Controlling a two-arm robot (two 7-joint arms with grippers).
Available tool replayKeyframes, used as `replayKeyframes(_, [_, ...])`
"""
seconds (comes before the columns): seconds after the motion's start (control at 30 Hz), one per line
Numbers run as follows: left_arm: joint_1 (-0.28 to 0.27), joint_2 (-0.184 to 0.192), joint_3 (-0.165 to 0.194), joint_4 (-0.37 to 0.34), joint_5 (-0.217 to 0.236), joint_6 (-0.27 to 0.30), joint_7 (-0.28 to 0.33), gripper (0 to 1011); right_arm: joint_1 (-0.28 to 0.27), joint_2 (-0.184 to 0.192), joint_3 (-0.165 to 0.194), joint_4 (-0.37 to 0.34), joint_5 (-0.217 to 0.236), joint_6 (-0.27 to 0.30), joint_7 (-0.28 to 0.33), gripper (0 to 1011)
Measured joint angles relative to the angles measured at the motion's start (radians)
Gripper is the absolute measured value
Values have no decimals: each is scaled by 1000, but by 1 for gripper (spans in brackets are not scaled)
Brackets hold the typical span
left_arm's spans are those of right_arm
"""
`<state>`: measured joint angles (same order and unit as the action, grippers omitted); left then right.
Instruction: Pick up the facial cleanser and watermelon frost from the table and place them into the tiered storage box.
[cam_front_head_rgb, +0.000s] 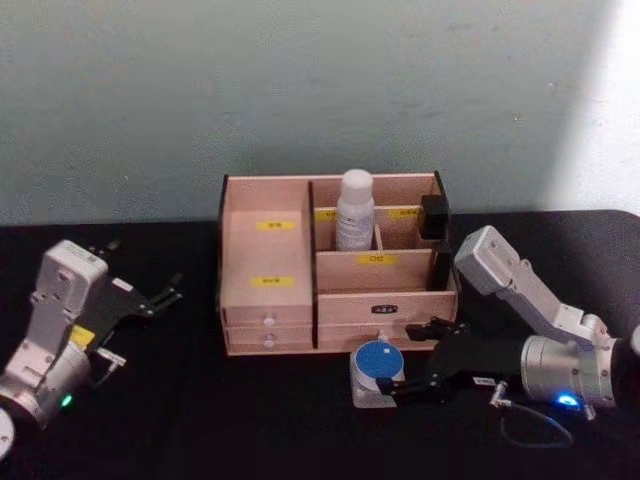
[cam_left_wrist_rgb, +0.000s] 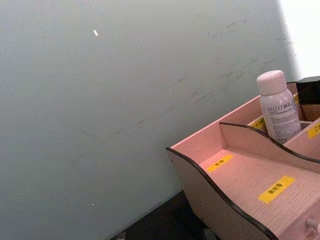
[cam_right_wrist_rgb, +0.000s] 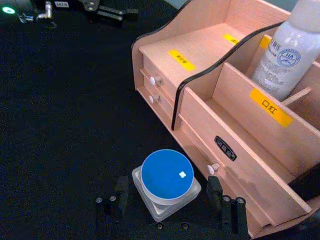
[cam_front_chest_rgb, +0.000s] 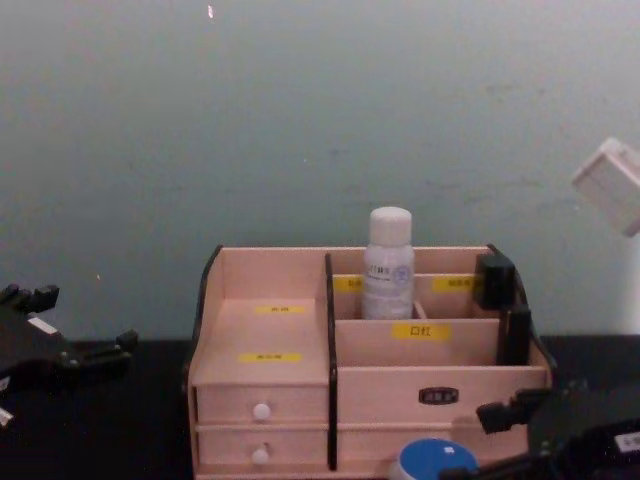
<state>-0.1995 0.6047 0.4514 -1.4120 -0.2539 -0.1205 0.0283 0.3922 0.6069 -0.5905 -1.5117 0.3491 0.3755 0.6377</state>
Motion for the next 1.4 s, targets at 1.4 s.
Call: replayKeyframes(1.4, [0,0,0,0,0,0,0,1001,77,-69,-70,117,-21,0,-7,1000])
